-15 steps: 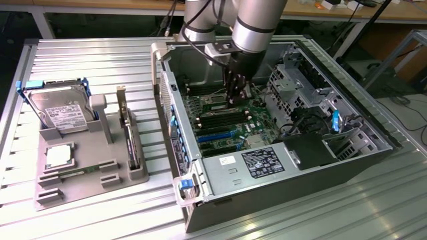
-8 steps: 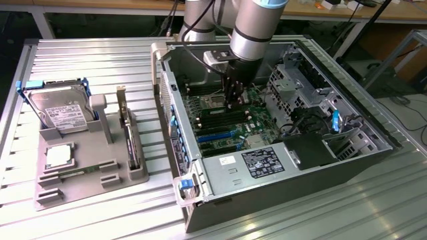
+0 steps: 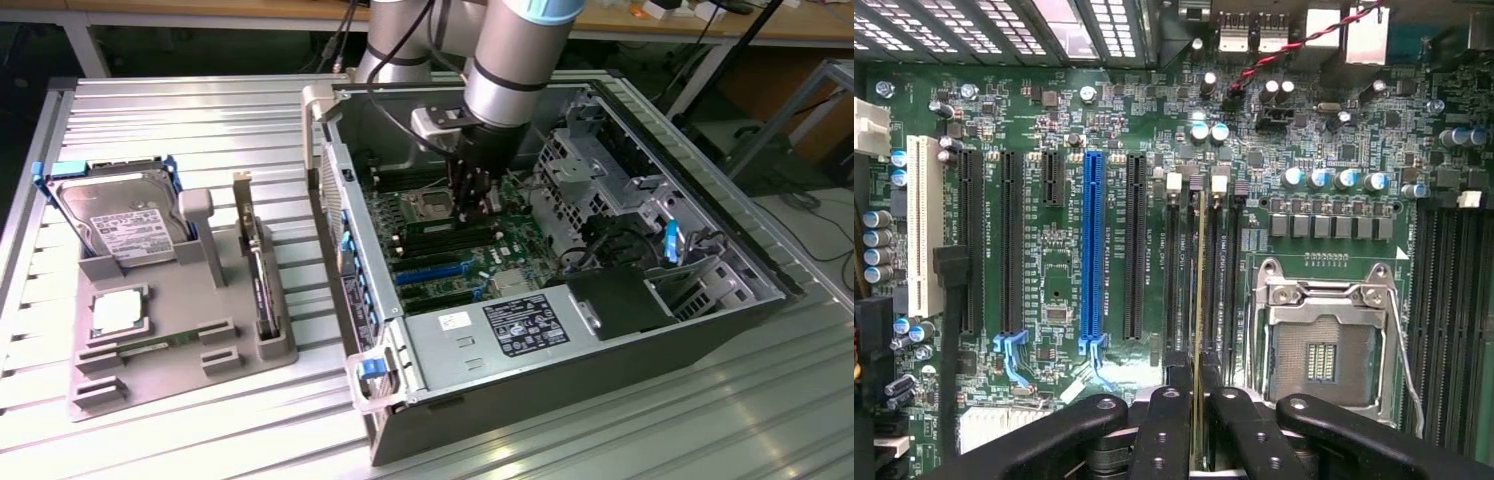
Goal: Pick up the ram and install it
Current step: 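Insert the ram into the slot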
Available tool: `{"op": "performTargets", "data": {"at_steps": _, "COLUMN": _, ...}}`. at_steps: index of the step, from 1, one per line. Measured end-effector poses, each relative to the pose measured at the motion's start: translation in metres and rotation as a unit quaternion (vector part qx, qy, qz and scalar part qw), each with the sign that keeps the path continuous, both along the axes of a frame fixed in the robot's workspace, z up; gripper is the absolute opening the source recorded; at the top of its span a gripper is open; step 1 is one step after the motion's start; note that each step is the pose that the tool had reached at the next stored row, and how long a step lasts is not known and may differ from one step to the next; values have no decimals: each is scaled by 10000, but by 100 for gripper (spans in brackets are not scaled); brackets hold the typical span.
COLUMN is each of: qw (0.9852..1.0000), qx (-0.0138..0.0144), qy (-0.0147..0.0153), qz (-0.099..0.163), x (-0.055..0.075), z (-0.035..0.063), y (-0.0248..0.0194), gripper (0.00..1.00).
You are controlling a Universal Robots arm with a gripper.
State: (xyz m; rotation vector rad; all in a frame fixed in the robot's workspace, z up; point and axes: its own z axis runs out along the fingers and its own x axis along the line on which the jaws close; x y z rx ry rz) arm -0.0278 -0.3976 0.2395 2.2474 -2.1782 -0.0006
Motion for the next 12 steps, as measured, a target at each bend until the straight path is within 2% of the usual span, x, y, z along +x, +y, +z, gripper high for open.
{"op": "performTargets", "data": {"at_steps": 2, "qw": 10000, "qx": 1, "qy": 2, "qz": -20, "x": 5, "z": -5, "y": -31, "gripper": 14}}
{"op": "performTargets", "data": {"at_steps": 9, "qw": 10000, "qx": 0, "qy": 2, "qz": -52, "x": 6, "z": -62, "y": -33, "gripper": 14}}
{"op": "performTargets", "data": {"at_steps": 12, "qw": 10000, "qx": 1, "qy": 5, "qz": -63, "x": 14, "z": -63, "y": -53, "gripper": 14}}
